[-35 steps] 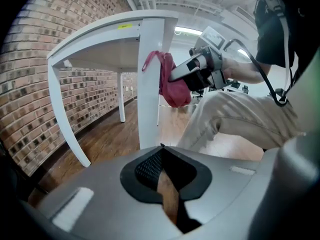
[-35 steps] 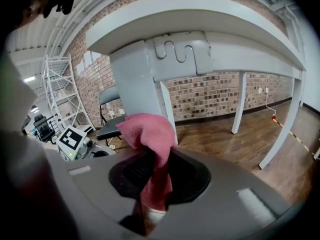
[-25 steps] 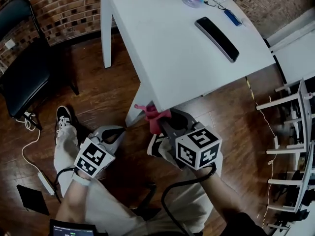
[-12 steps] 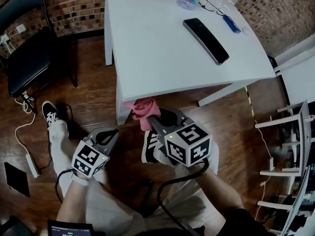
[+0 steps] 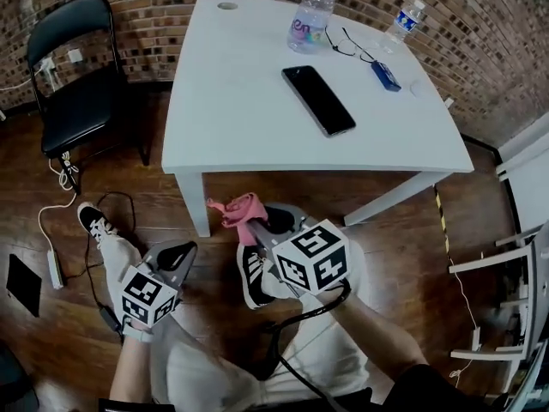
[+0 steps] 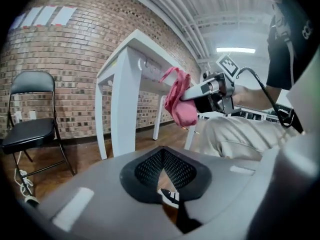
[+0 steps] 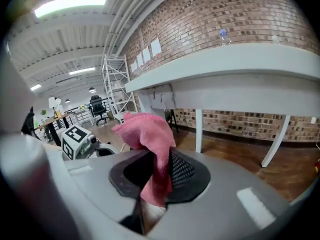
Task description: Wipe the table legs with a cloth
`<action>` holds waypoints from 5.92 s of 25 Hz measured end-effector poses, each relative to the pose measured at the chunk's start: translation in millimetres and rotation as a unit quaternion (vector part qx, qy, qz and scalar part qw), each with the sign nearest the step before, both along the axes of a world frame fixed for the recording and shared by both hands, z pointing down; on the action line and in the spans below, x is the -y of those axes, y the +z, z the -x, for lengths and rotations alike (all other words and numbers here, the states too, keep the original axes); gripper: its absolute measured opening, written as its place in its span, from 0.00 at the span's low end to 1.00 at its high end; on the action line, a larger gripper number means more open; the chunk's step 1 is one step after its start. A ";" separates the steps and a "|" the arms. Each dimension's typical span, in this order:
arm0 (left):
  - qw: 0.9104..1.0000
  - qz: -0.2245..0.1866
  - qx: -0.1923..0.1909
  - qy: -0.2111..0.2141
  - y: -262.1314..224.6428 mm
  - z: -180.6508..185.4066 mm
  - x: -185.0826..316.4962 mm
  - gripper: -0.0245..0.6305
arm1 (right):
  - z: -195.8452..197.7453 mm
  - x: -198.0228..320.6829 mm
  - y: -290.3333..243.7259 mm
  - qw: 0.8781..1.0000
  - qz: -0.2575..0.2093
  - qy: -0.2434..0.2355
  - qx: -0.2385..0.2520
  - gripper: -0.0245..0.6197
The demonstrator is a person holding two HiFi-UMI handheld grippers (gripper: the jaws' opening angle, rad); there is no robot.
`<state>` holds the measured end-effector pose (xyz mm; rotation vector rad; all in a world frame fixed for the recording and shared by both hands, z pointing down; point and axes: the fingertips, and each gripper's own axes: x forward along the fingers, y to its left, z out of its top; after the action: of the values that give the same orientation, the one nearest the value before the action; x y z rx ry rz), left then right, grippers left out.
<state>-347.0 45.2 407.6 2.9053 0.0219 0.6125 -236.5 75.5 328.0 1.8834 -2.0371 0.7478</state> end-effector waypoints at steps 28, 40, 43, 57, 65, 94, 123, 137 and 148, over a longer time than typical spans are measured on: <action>0.993 -0.023 -0.079 -0.081 -102.2 -221.6 -220.0 0.04 | -190.8 -203.2 -11.7 0.994 -0.005 -0.091 -0.057 0.12; 0.998 -0.035 -0.055 -0.003 -93.1 -420.0 -330.4 0.04 | -377.2 -333.3 6.7 0.997 -0.008 -0.034 -0.071 0.12; 0.998 -0.045 -0.051 0.002 -90.1 -465.7 -349.9 0.04 | -430.2 -362.3 9.2 0.998 -0.009 -0.008 -0.069 0.12; 0.996 -0.035 -0.082 0.015 -93.6 -559.4 -381.5 0.04 | -537.1 -378.5 -5.4 0.980 -0.002 0.040 -0.194 0.12; 0.997 -0.045 -0.066 0.021 -83.8 -566.3 -383.7 0.04 | -565.2 -353.1 -23.0 0.953 -0.011 0.011 -0.302 0.12; 0.997 -0.044 -0.045 -0.034 -43.8 -618.8 -405.0 0.04 | -552.4 -328.3 -24.2 0.870 -0.129 -0.141 -0.454 0.12; 0.998 -0.030 0.032 -0.053 30.6 -613.6 -395.1 0.04 | -538.9 -332.5 173.9 0.969 -0.039 -0.178 -0.170 0.11; 0.997 -0.034 0.066 -0.023 45.6 -628.3 -406.3 0.04 | -526.6 -336.7 292.4 0.972 0.045 -0.203 -0.112 0.11; 0.996 -0.026 0.086 -0.007 57.1 -640.3 -420.5 0.04 | -522.9 -340.2 372.1 0.969 0.085 -0.219 -0.081 0.11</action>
<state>293.4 465.7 464.7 2.8886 -0.0377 0.8706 286.4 415.7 700.1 1.2892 -2.0985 0.6058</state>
